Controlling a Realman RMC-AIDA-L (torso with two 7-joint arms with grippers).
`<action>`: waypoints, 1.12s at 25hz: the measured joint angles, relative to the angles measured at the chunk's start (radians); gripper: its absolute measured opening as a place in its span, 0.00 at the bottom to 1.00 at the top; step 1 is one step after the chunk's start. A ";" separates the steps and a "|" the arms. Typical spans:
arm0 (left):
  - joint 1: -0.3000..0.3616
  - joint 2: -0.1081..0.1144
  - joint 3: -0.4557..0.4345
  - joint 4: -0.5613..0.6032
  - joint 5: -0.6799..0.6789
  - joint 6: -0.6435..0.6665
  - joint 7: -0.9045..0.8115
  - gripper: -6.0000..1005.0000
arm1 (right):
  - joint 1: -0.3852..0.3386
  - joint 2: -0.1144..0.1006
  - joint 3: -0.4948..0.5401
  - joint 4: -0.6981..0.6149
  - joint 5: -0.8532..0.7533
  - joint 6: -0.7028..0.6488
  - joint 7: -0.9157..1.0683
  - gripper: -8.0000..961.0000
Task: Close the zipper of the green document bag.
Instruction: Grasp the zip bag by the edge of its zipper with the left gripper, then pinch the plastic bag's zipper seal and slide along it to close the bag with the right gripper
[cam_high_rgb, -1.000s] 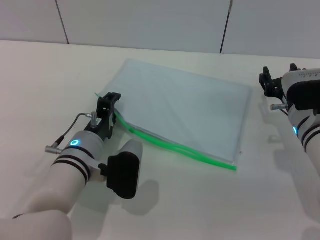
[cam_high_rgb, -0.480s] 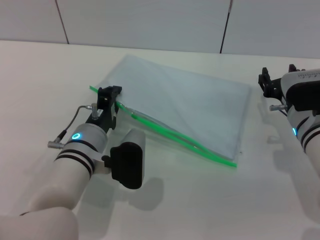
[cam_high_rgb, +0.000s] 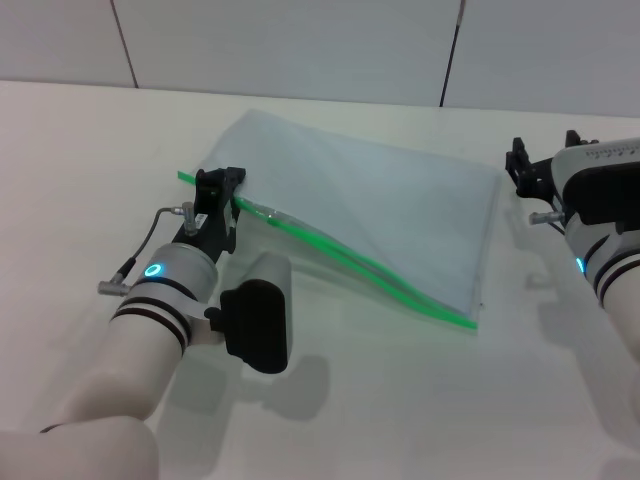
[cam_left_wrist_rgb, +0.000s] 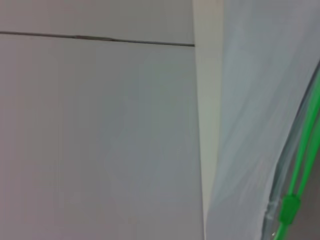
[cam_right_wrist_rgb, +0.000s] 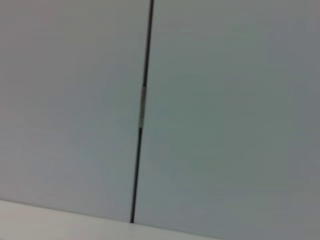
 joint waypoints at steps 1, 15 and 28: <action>-0.001 0.000 0.000 0.000 0.009 -0.005 -0.030 0.13 | 0.001 0.000 0.000 -0.002 -0.001 -0.006 0.000 0.70; 0.021 0.003 -0.002 -0.012 0.055 -0.098 -0.203 0.06 | -0.015 -0.007 -0.041 -0.187 -0.126 -0.025 -0.008 0.69; 0.028 0.005 -0.008 -0.038 0.052 -0.108 -0.227 0.06 | -0.160 -0.040 -0.017 -0.552 -0.210 0.041 -0.437 0.68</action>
